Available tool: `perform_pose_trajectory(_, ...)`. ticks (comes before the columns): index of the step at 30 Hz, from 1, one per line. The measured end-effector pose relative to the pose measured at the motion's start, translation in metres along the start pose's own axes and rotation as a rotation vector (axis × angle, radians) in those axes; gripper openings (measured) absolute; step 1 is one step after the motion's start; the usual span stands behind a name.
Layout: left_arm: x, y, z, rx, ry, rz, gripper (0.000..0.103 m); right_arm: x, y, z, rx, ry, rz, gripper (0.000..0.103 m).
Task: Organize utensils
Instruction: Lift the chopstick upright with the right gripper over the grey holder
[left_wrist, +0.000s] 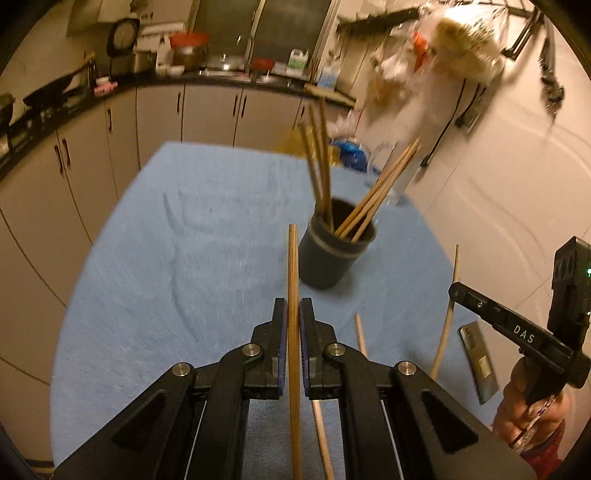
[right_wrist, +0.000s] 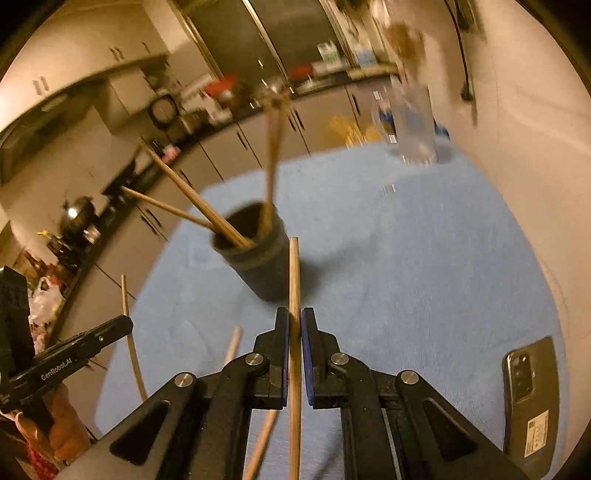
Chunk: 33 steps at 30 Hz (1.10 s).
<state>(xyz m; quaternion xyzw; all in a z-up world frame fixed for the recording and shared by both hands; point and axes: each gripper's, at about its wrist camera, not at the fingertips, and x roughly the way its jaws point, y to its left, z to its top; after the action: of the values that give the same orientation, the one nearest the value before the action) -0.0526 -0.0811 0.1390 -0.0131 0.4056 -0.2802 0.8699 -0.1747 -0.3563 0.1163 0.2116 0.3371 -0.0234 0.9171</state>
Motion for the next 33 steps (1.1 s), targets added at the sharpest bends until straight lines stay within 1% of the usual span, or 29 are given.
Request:
perform_pose_trajectory(3,-0.017,-0.001,0.003,0.004,-0.025,-0.014,0.006,-0.013,0.008,-0.001,-0.016,-0.055,0.016,0.007)
perform_pose_trajectory(6,-0.023,-0.005,0.002,0.010,-0.042,-0.012,0.006,-0.021,0.012,0.000,-0.022,-0.089,0.022,0.007)
perform_pose_trajectory(20,-0.026,-0.014,0.010,0.024,-0.078,-0.017,0.006,-0.036,0.010,0.008,0.005,-0.138,0.034,0.007)
perform_pose_trajectory(33,-0.039,-0.029,0.026,0.051,-0.120,-0.023,0.006,-0.052,0.007,0.026,0.021,-0.191,0.045,0.007)
